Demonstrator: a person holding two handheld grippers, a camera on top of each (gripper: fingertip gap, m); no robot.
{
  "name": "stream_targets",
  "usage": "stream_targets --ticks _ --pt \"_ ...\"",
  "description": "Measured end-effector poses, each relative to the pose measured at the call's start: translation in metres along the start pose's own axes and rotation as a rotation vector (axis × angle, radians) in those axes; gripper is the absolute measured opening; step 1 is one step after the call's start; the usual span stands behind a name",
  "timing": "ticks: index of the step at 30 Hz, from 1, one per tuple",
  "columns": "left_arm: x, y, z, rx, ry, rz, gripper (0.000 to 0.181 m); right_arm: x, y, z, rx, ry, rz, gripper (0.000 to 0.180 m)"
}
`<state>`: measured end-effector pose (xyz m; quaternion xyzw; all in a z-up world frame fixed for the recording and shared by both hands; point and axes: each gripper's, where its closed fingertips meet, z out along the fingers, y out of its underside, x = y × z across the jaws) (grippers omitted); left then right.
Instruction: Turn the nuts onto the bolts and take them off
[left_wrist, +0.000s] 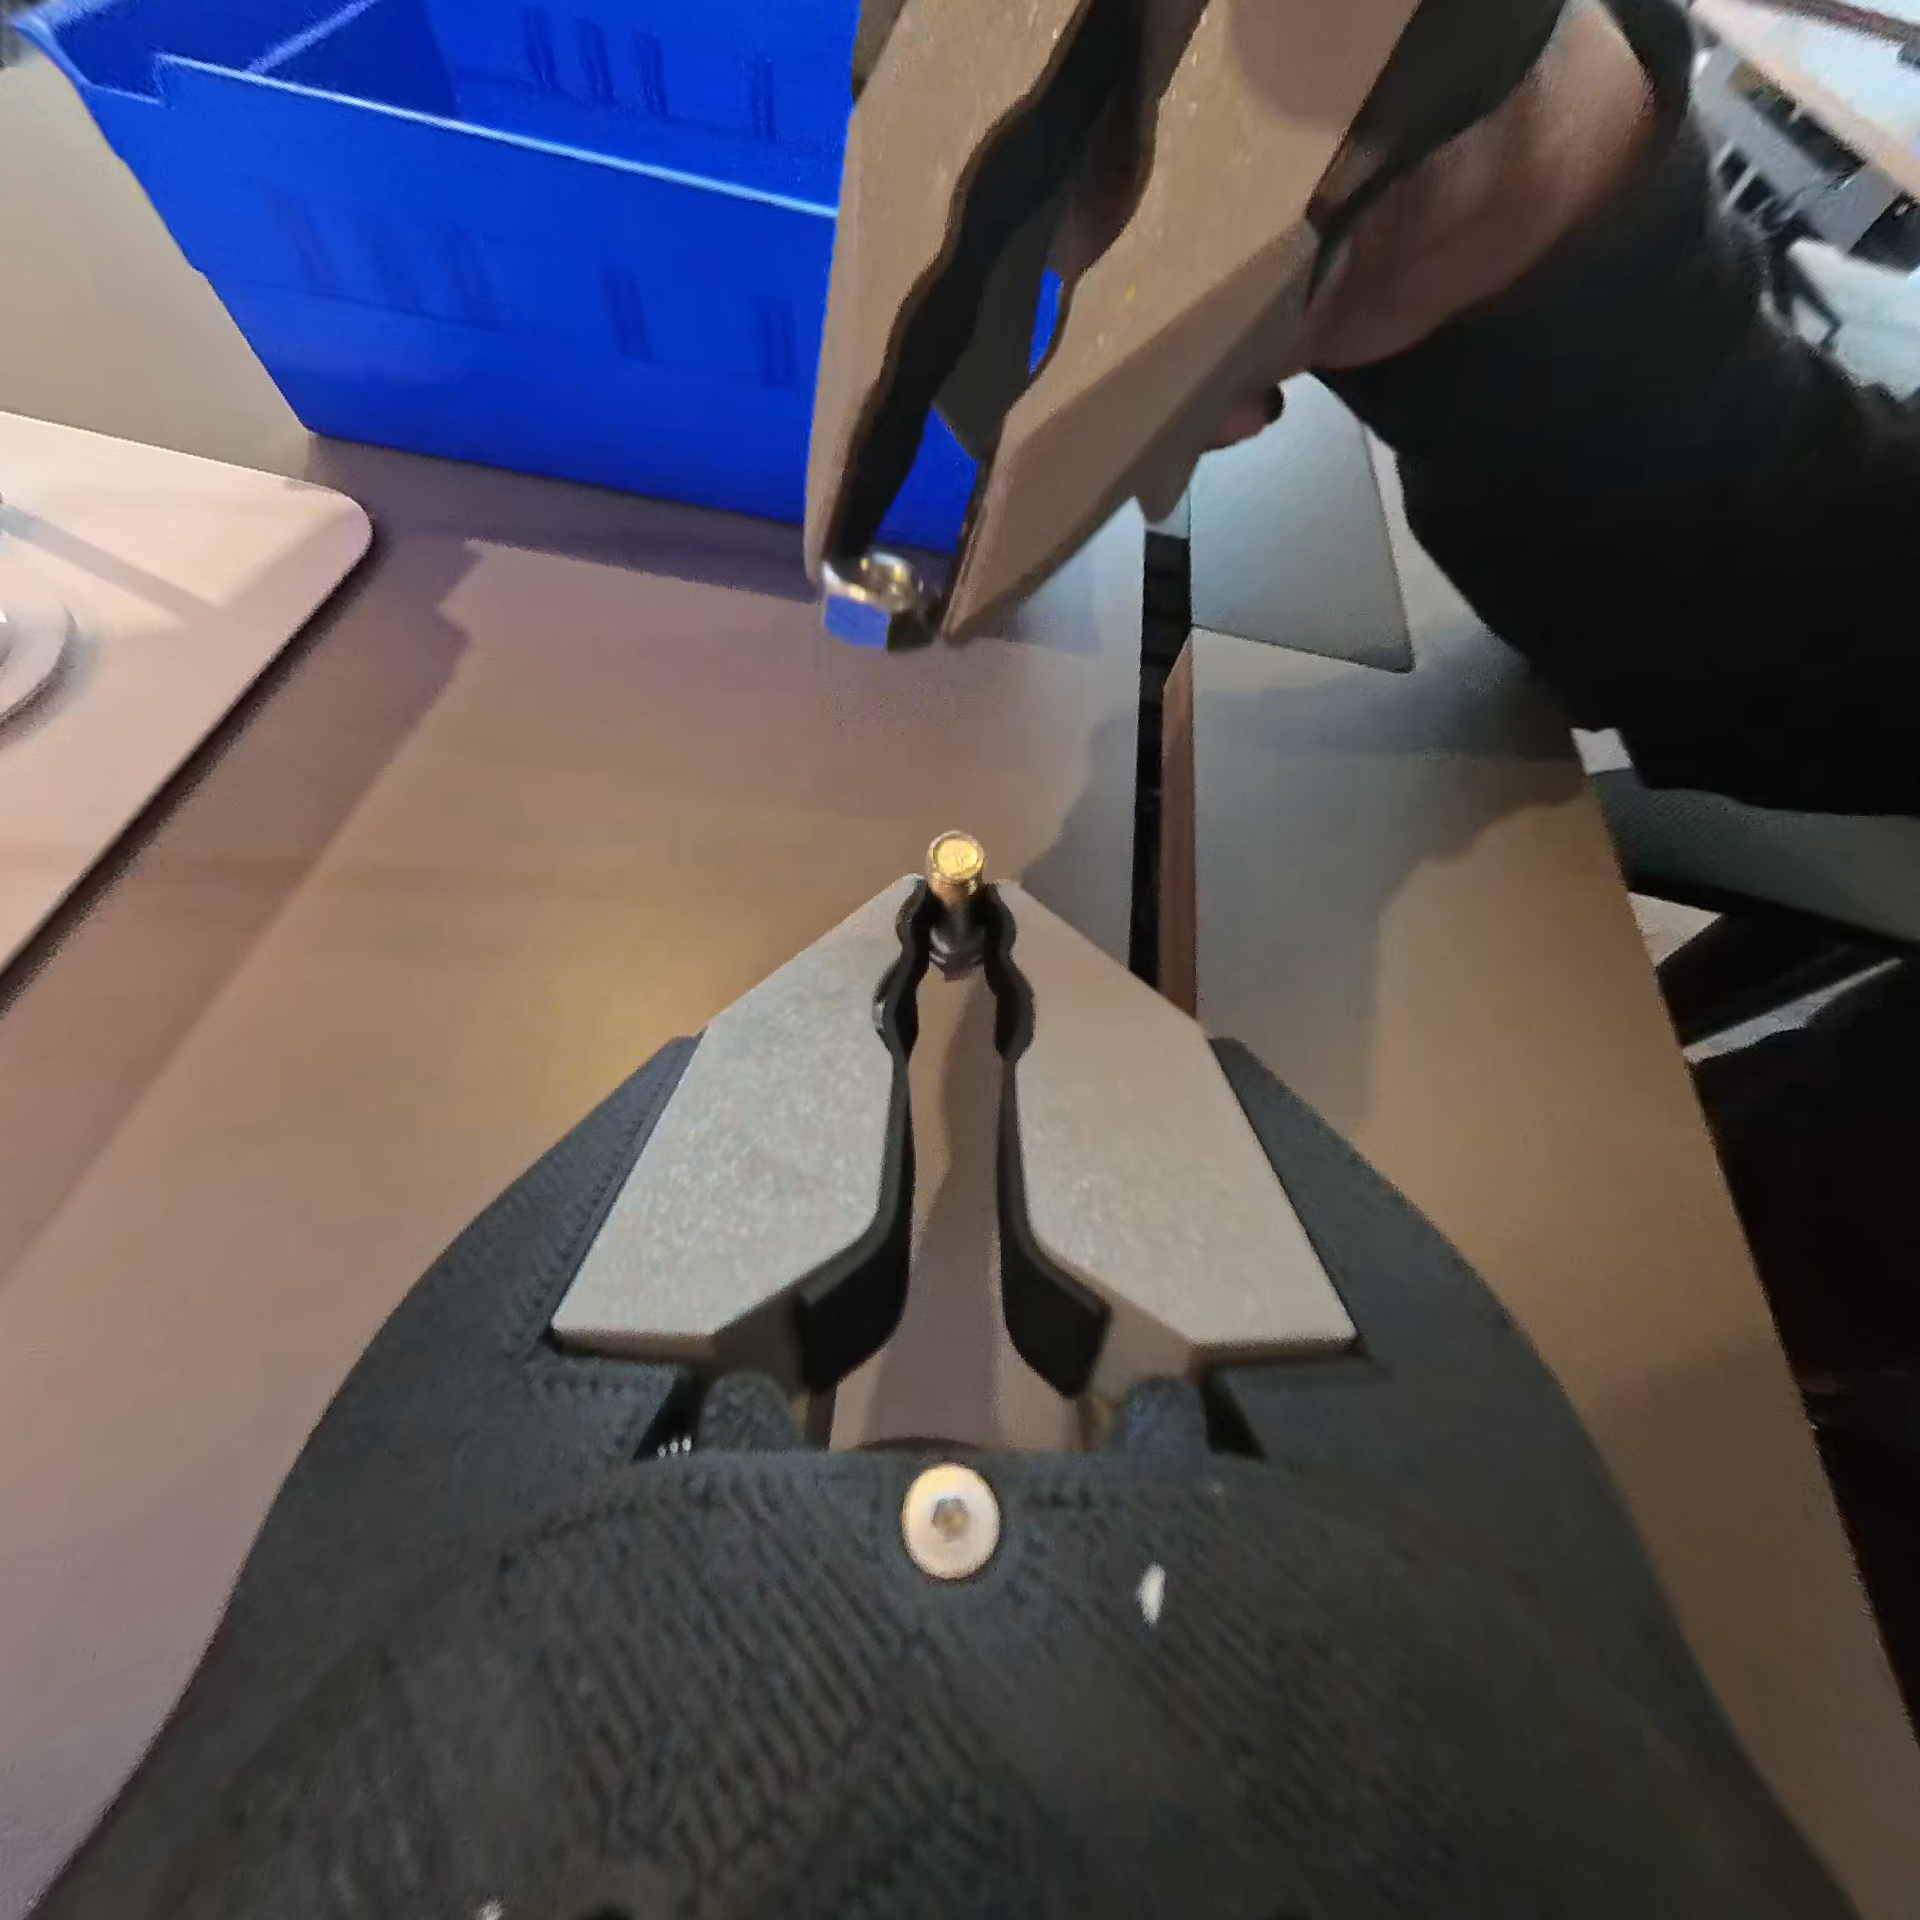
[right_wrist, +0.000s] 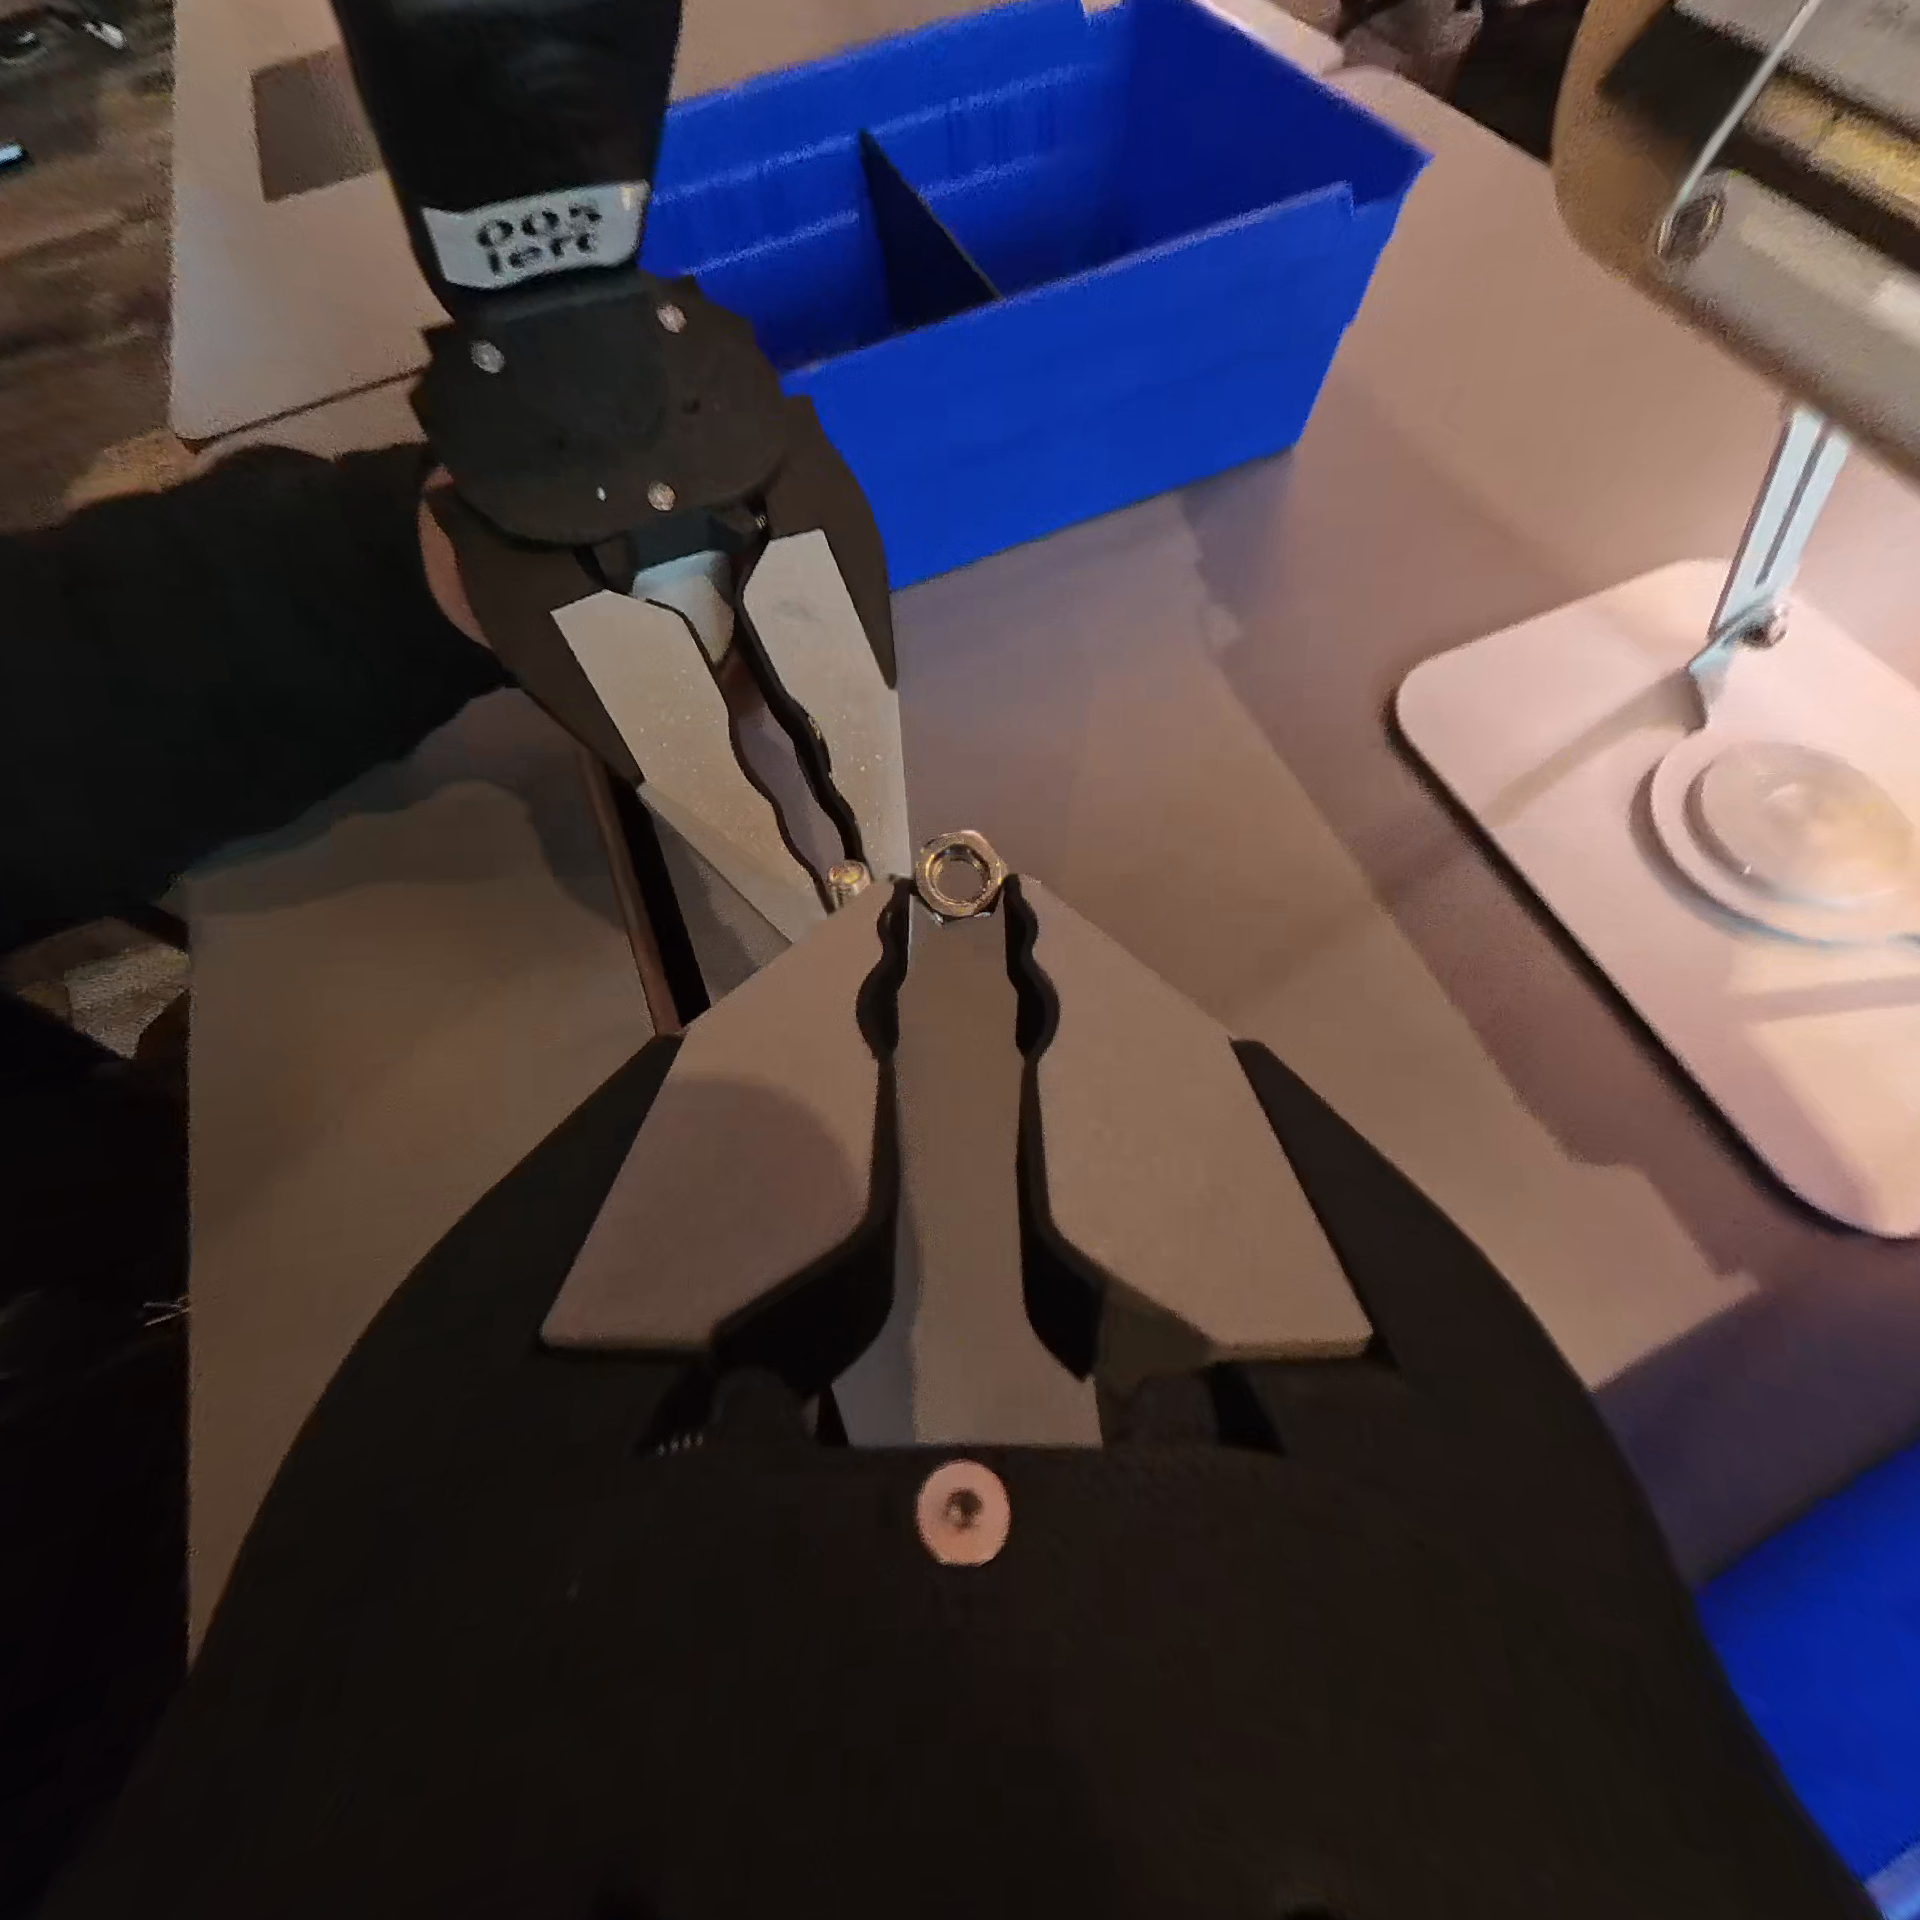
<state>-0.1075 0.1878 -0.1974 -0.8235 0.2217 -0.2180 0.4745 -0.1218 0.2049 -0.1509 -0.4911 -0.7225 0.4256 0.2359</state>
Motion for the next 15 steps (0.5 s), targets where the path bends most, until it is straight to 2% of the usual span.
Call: stream_targets --ticks 6,10,15 --pt "-0.008 0.000 -0.015 0.022 -0.030 -0.030 0.007 -0.018 -0.024 0.017 -0.101 -0.163 -0.106 0.015" --pt "-0.019 0.010 -0.009 -0.027 -0.094 -0.029 0.007 -0.010 -0.014 0.035 -0.193 -0.158 -0.132 0.015" --pt "-0.027 0.017 -0.003 -0.083 -0.164 0.009 0.007 -0.009 -0.005 0.038 -0.232 -0.166 -0.137 0.015"
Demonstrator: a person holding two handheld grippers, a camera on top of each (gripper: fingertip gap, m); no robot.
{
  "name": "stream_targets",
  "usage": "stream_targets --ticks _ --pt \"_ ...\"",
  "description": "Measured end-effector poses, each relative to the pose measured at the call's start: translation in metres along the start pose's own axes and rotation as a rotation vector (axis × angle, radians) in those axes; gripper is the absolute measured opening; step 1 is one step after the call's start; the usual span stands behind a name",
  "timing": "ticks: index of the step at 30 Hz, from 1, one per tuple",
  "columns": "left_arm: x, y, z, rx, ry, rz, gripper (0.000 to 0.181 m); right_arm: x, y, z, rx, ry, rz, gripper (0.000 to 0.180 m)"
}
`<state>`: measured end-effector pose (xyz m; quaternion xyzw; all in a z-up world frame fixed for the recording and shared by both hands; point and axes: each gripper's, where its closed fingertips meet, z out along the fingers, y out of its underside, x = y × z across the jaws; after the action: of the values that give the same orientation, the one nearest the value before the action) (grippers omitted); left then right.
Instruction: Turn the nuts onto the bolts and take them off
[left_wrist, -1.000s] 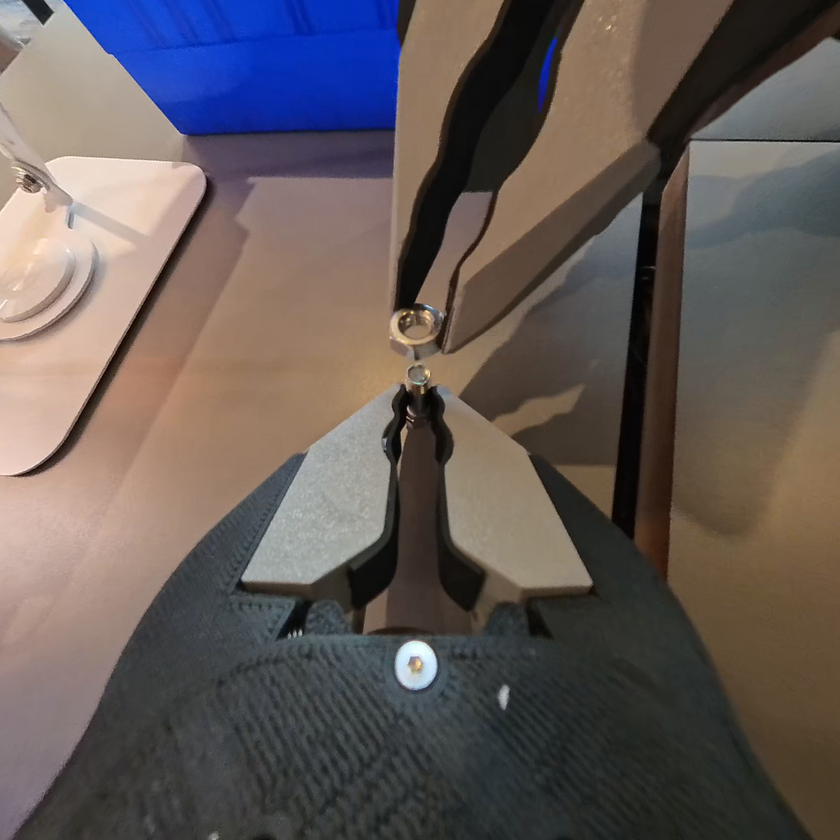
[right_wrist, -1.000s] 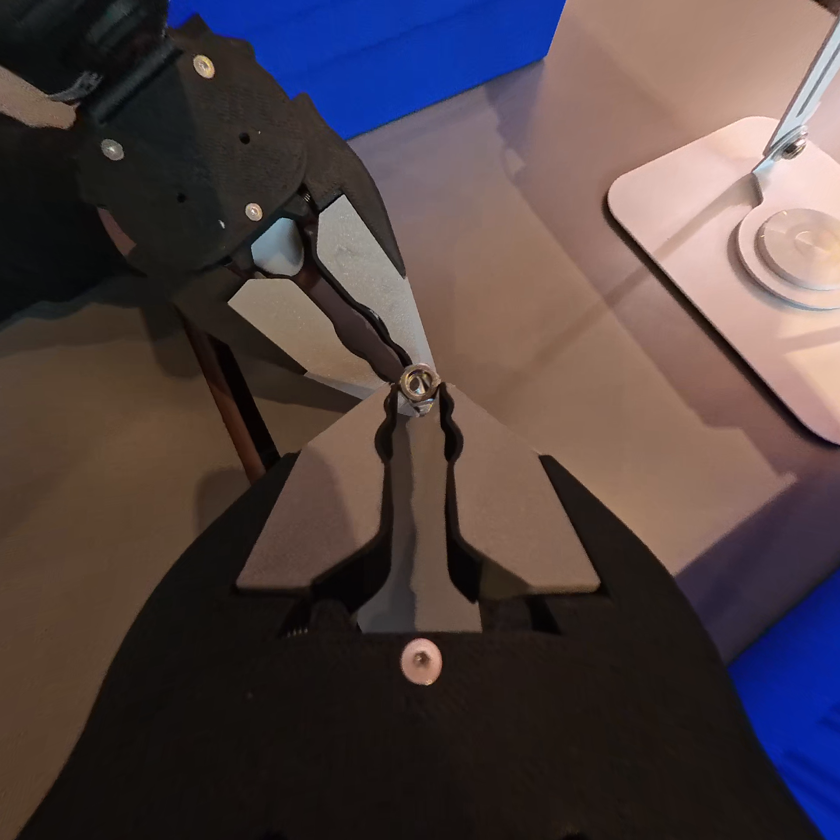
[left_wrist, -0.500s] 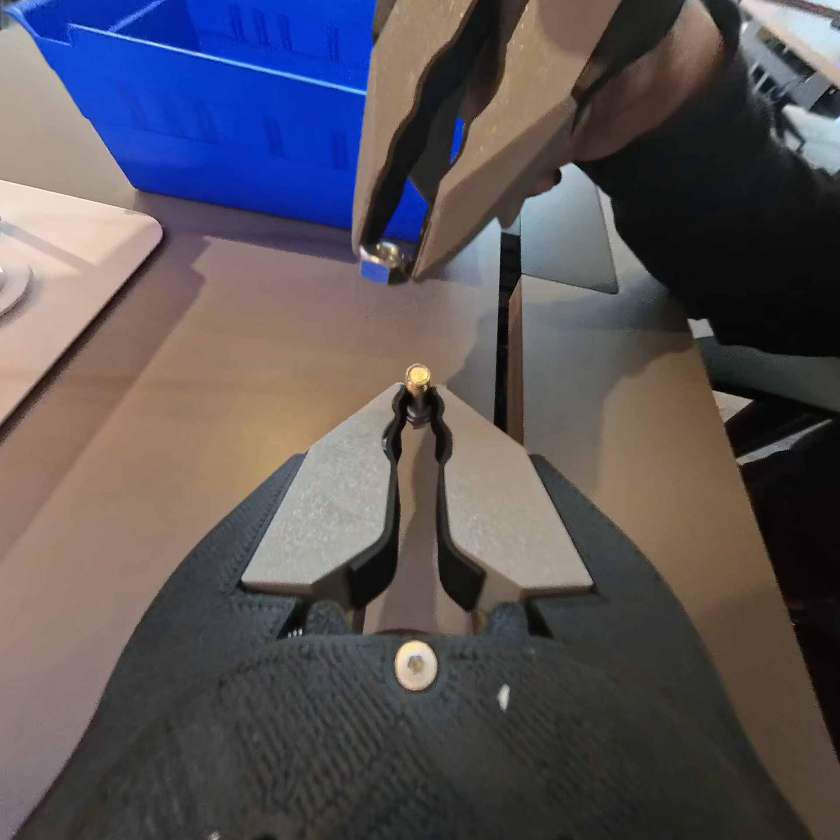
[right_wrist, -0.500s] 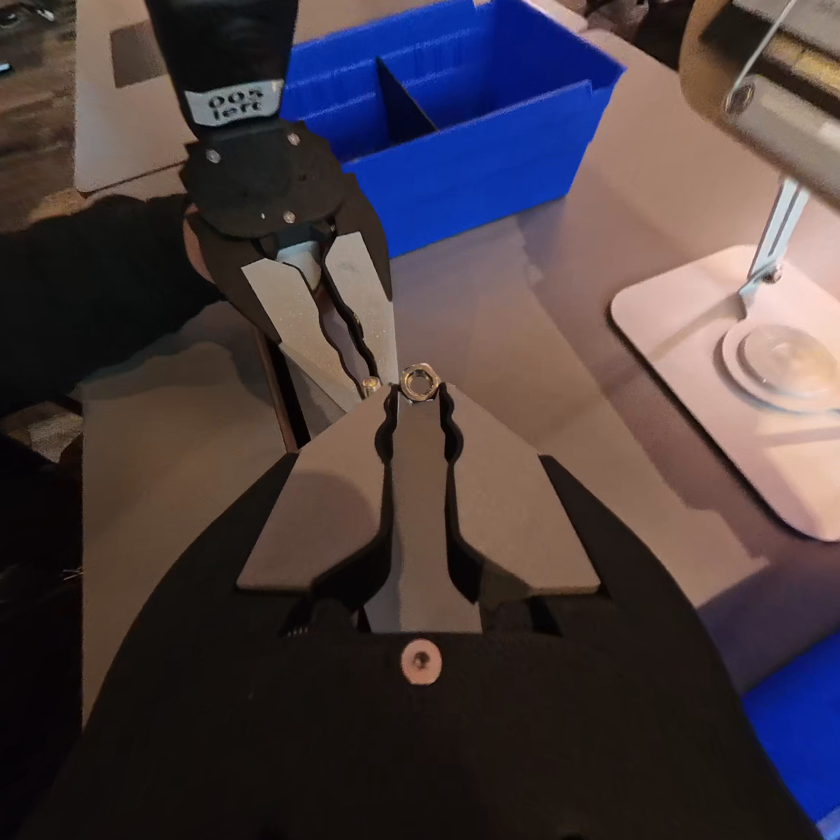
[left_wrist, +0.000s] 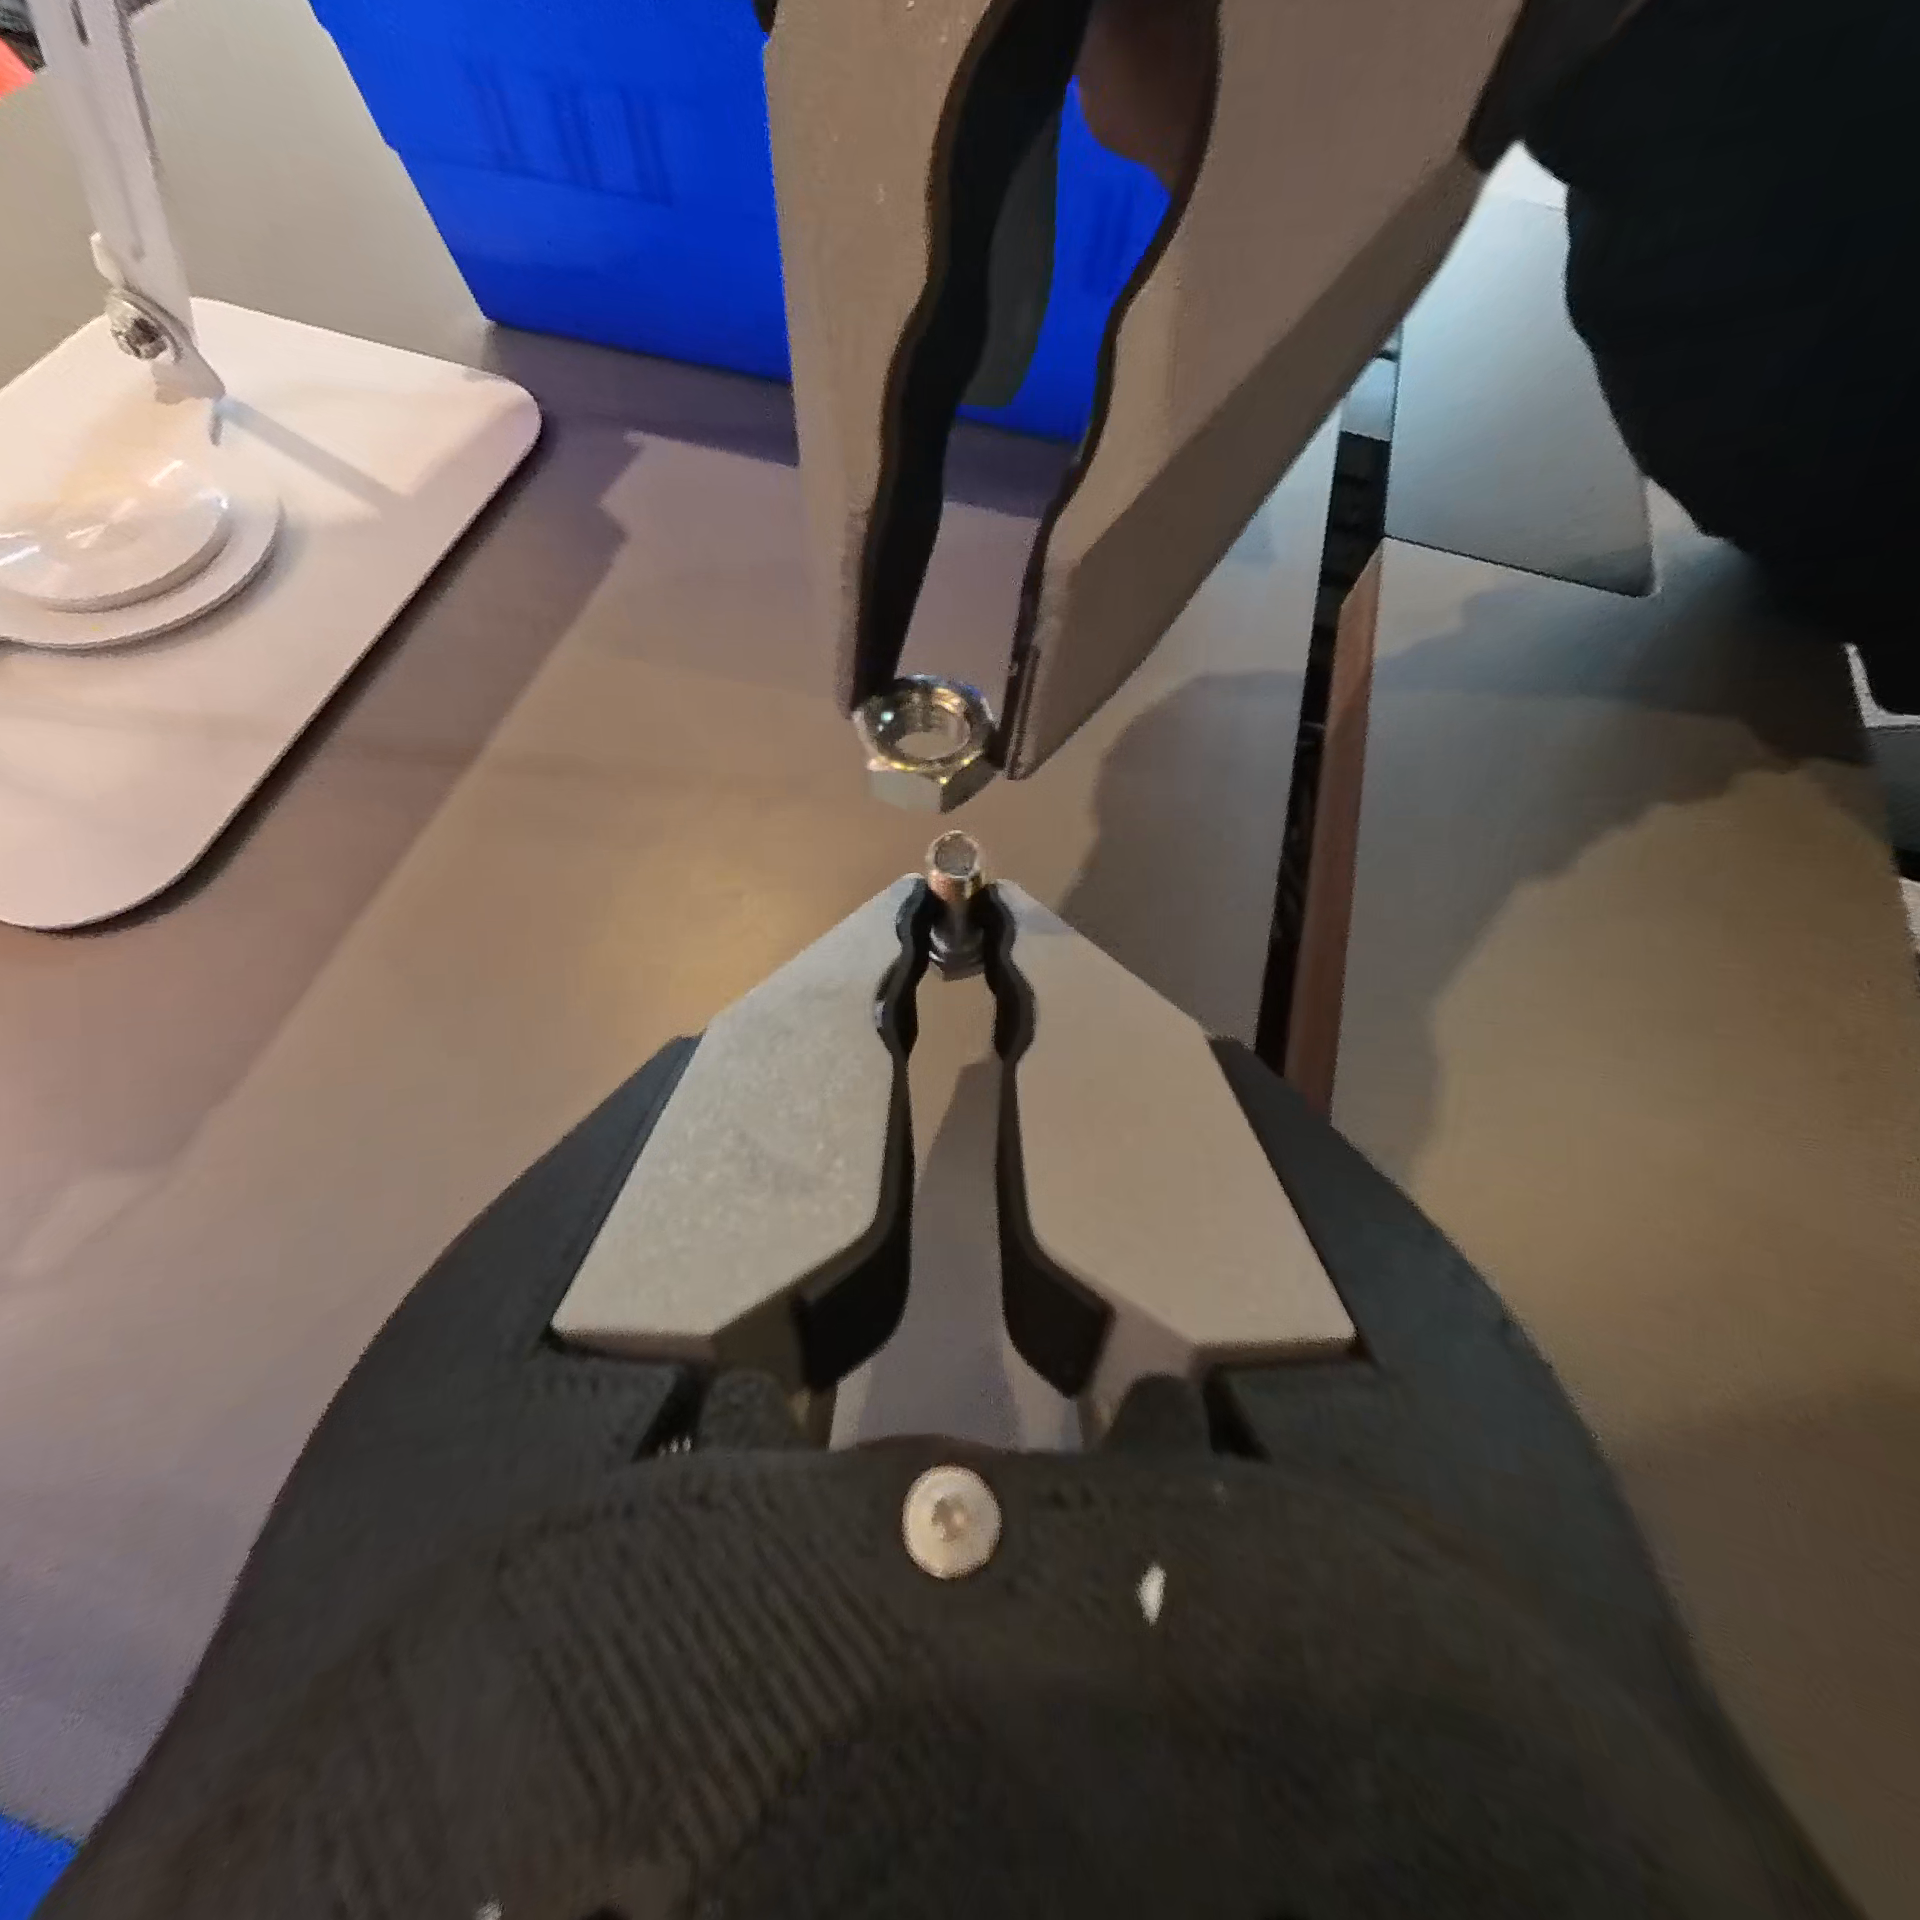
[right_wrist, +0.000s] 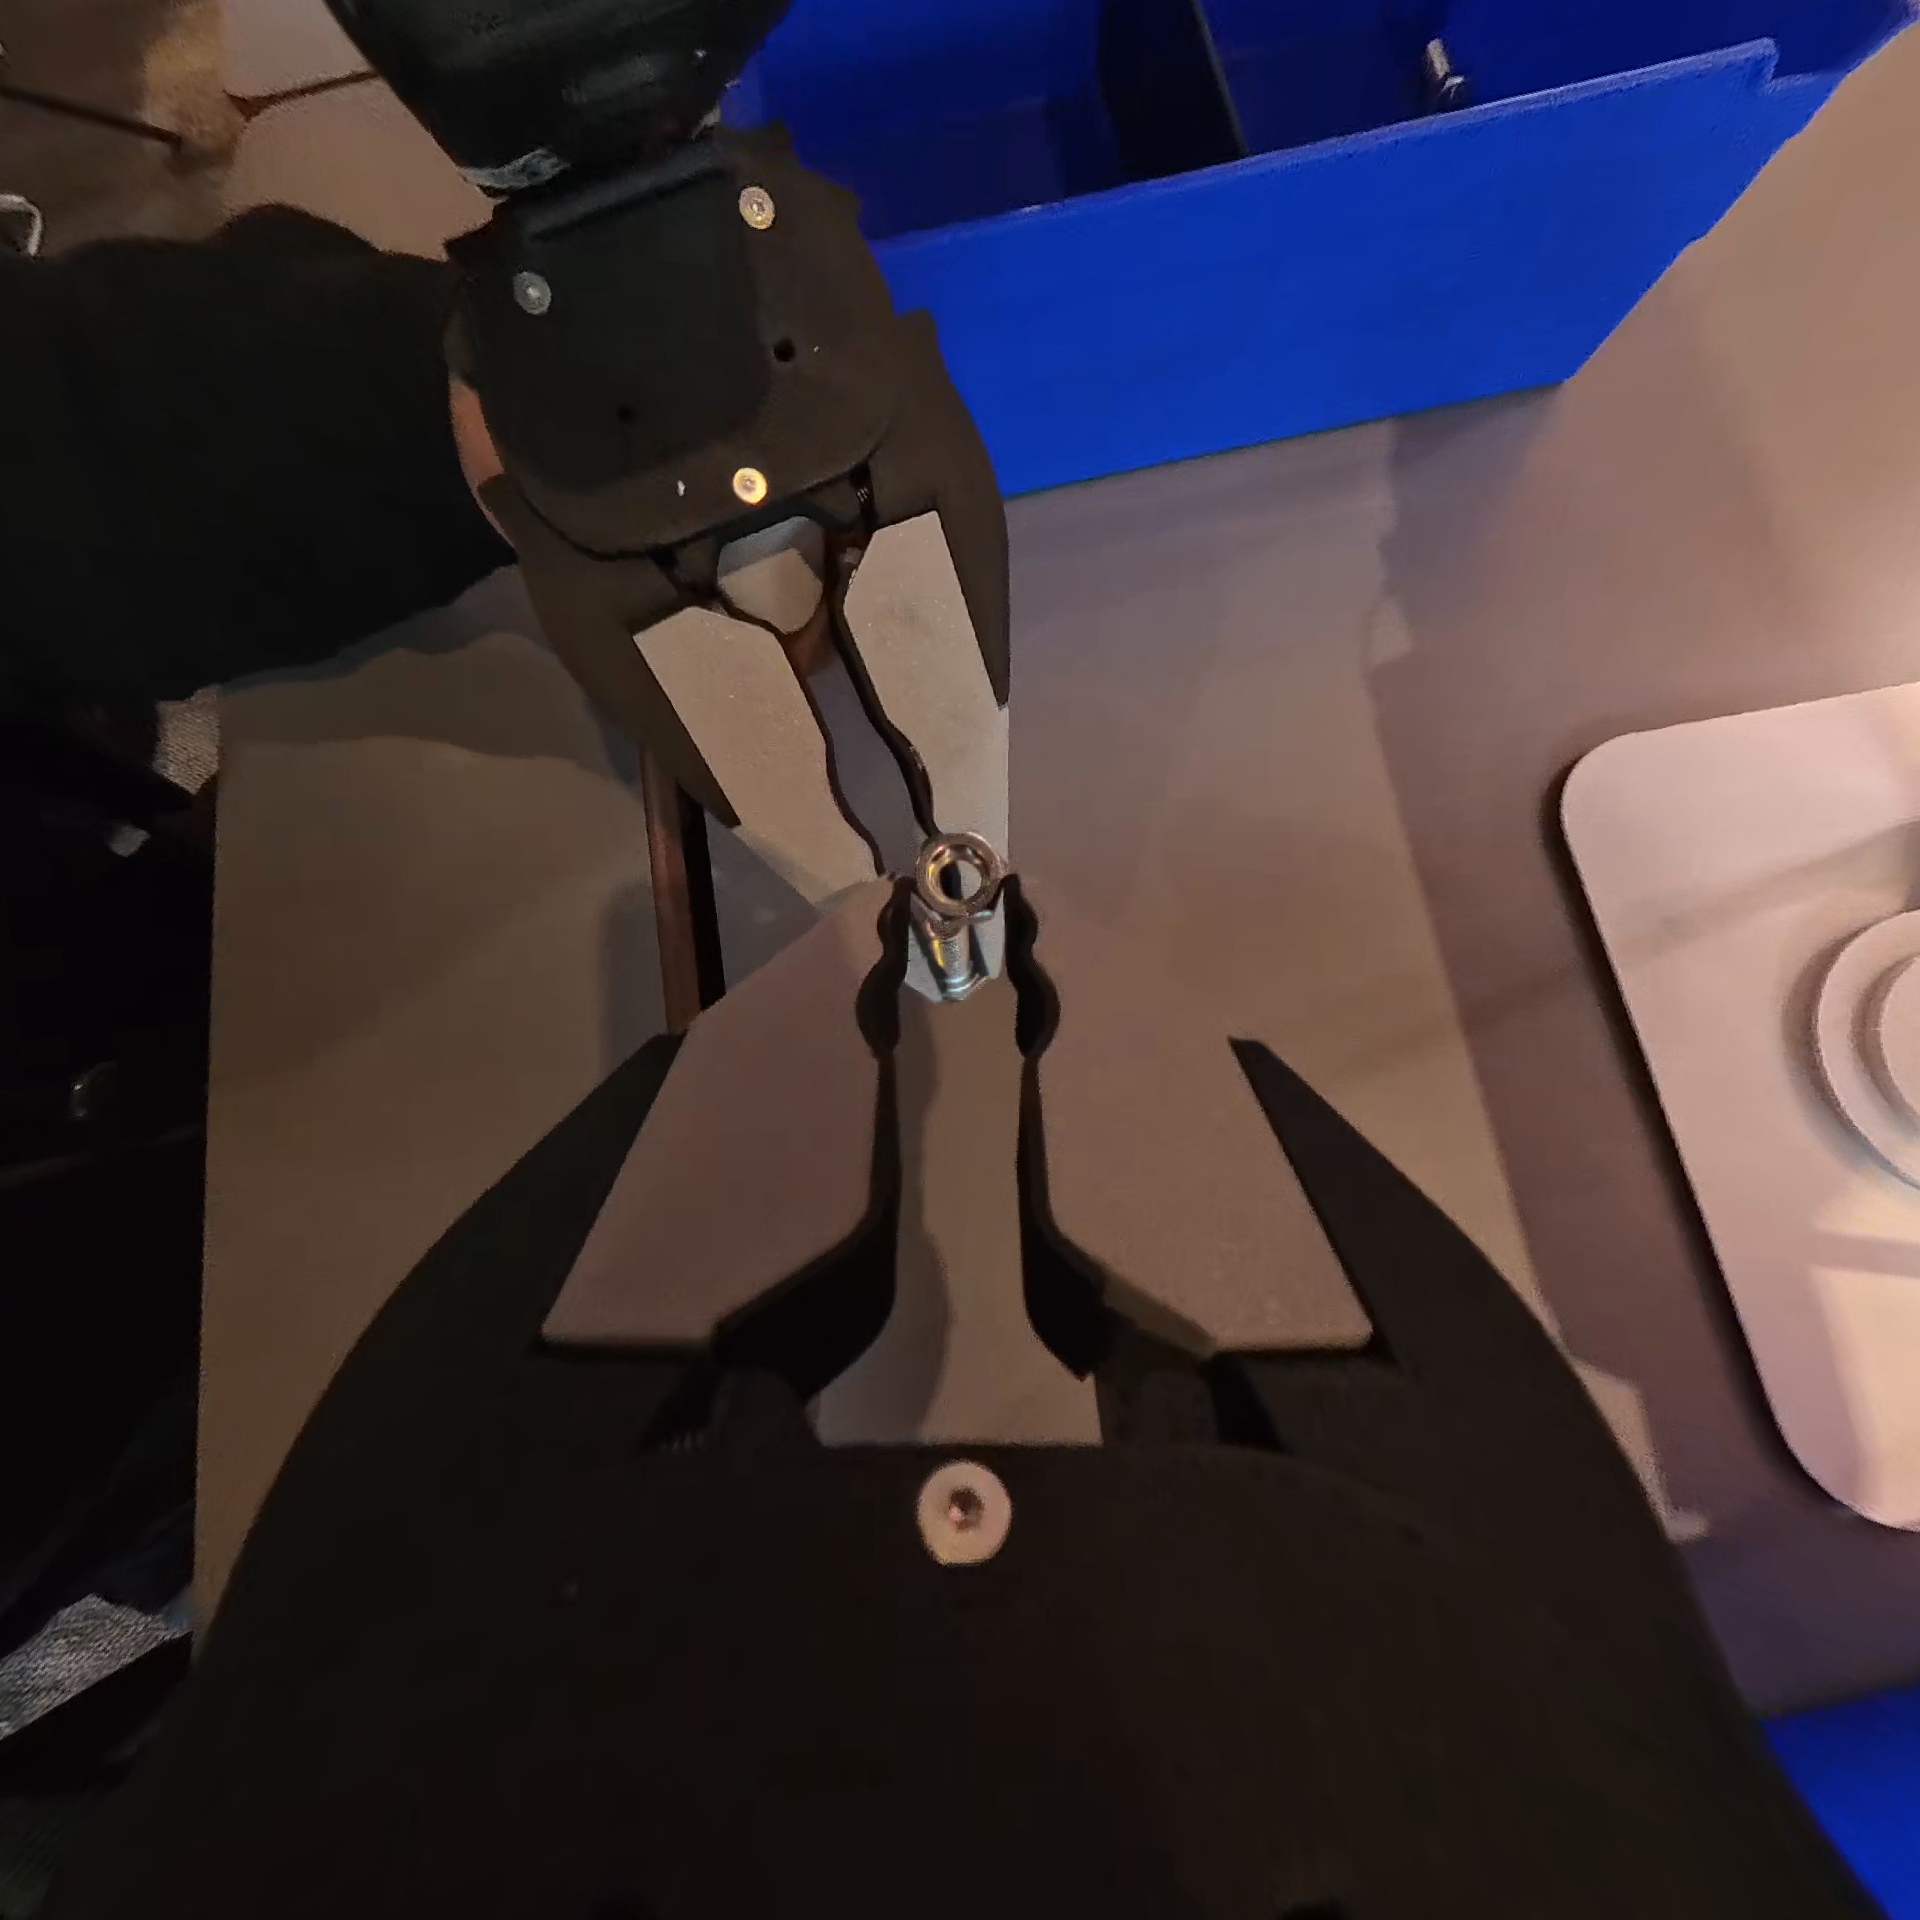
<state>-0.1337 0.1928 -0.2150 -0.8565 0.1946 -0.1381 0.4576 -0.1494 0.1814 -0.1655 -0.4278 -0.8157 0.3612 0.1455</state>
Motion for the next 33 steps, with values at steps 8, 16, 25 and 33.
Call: stream_targets --ticks 8,16,25,33 --pt "-0.012 0.002 0.008 -0.003 -0.100 -0.005 0.007 0.012 0.008 -0.003 -0.023 0.061 0.013 0.015" --pt "-0.035 0.023 0.022 -0.097 -0.223 -0.058 0.007 0.051 0.067 0.007 -0.094 0.255 0.203 0.015" --pt "-0.041 0.035 0.030 -0.124 -0.228 -0.045 0.007 0.065 0.101 0.030 -0.241 0.351 0.202 0.015" --pt "-0.037 0.034 0.032 -0.122 -0.191 -0.040 0.008 0.065 0.106 0.035 -0.238 0.330 0.203 0.015"
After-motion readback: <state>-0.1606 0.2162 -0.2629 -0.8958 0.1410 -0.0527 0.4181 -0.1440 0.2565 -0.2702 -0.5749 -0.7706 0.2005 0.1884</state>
